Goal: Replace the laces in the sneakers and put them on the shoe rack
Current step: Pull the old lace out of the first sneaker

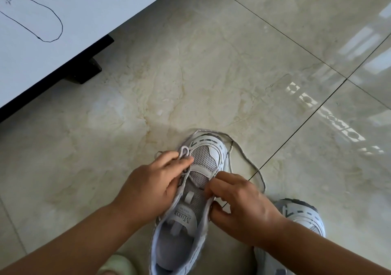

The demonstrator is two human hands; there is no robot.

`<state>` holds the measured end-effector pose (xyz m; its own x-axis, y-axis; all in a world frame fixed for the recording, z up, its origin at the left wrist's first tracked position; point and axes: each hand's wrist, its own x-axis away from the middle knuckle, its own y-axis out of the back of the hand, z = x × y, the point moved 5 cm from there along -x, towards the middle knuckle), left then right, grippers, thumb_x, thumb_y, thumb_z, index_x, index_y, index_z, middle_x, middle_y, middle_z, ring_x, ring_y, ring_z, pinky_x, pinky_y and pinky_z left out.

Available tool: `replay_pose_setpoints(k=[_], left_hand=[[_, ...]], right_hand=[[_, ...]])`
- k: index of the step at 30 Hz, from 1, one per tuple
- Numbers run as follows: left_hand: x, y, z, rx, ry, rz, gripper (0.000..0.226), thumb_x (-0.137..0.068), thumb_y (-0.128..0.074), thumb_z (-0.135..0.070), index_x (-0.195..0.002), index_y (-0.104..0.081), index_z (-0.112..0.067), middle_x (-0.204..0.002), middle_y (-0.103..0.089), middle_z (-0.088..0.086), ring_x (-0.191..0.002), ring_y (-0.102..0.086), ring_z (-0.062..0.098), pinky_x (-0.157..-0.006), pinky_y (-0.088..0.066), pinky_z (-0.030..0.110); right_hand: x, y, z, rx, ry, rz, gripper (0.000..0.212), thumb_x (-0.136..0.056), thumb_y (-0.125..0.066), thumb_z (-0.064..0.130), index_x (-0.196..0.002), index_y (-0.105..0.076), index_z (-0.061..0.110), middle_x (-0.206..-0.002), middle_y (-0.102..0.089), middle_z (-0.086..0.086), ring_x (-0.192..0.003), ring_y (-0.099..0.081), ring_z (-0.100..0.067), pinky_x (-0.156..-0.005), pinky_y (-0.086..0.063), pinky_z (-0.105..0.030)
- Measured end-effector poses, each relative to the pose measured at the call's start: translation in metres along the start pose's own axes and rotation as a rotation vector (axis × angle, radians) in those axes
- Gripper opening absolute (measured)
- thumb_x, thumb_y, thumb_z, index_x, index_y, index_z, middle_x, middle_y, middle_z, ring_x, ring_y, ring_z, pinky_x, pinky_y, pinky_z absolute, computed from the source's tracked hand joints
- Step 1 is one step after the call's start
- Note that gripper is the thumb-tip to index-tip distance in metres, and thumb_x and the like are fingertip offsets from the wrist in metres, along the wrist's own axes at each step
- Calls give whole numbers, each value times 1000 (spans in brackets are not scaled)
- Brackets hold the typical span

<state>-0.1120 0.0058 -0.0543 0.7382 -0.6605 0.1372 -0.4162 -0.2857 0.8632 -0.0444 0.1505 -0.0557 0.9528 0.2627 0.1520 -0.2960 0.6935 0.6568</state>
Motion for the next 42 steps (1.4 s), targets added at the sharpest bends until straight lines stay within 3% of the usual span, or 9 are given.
replay_pose_setpoints(k=[4,8,12,16,21,27,31,35,42], left_hand=[[-7,5,-1,-46,-6,7,22,-73,-74,-16,-92,-71,-27,-136,-47,-2,-64,-64,12,-50,-52,25],[-14,-1,0,-3,-86,63,12,-84,-49,-23,-88,-60,-19,-106,-56,-7,-68,-62,19,-54,-51,32],[-14,-9,0,40,-35,92,13,-83,-46,-13,-91,-52,-20,-92,-54,-1,-69,-59,24,-57,-50,41],[-18,-1,10,131,-4,109,12,-81,-53,-33,-88,-61,-27,-84,-49,-12,-74,-52,5,-63,-46,24],[-13,14,23,74,215,-106,35,-64,-52,-61,-67,-71,-31,-61,-62,-15,-56,-55,1,-52,-41,17],[-8,13,8,18,210,-110,11,-73,-60,-41,-75,-60,-30,-78,-59,-16,-57,-56,10,-49,-45,25],[-15,17,-7,-180,44,31,28,-72,-68,-24,-100,-66,-26,-98,-67,-11,-58,-65,18,-43,-51,30],[-20,2,-15,-243,99,172,29,-88,-48,-12,-116,-55,-19,-108,-55,-1,-86,-61,23,-71,-50,37],[-27,9,-2,27,150,85,8,-80,-70,-19,-88,-73,-19,-85,-65,-2,-79,-61,17,-62,-36,17]], right_hand=[[0,-1,0,6,8,15,11,-72,-50,23,-81,-56,19,-76,-53,5,-67,-48,-11,-62,-28,-13],[0,-2,-1,-3,14,11,11,-72,-51,23,-82,-55,21,-77,-53,6,-67,-47,-10,-62,-29,-14],[-1,-3,-1,-18,21,3,8,-72,-53,21,-80,-51,22,-76,-50,7,-66,-44,-9,-62,-26,-12],[1,-3,-2,-12,8,-17,8,-71,-54,21,-79,-53,20,-75,-51,6,-65,-47,-11,-61,-27,-14],[1,-3,0,-10,-1,-33,6,-71,-52,22,-77,-52,19,-73,-50,7,-65,-45,-11,-61,-30,-17],[-2,-2,0,14,-15,-37,9,-71,-48,23,-75,-54,18,-72,-51,6,-64,-45,-11,-59,-31,-17],[-2,-2,1,18,-4,-26,7,-72,-49,23,-76,-53,19,-73,-51,6,-64,-46,-11,-59,-31,-17],[-3,-1,2,25,1,-26,9,-71,-49,23,-77,-54,19,-73,-52,5,-65,-47,-13,-61,-34,-20],[-3,-3,1,29,0,-27,9,-72,-48,24,-77,-54,19,-73,-52,5,-65,-46,-13,-61,-30,-19]])
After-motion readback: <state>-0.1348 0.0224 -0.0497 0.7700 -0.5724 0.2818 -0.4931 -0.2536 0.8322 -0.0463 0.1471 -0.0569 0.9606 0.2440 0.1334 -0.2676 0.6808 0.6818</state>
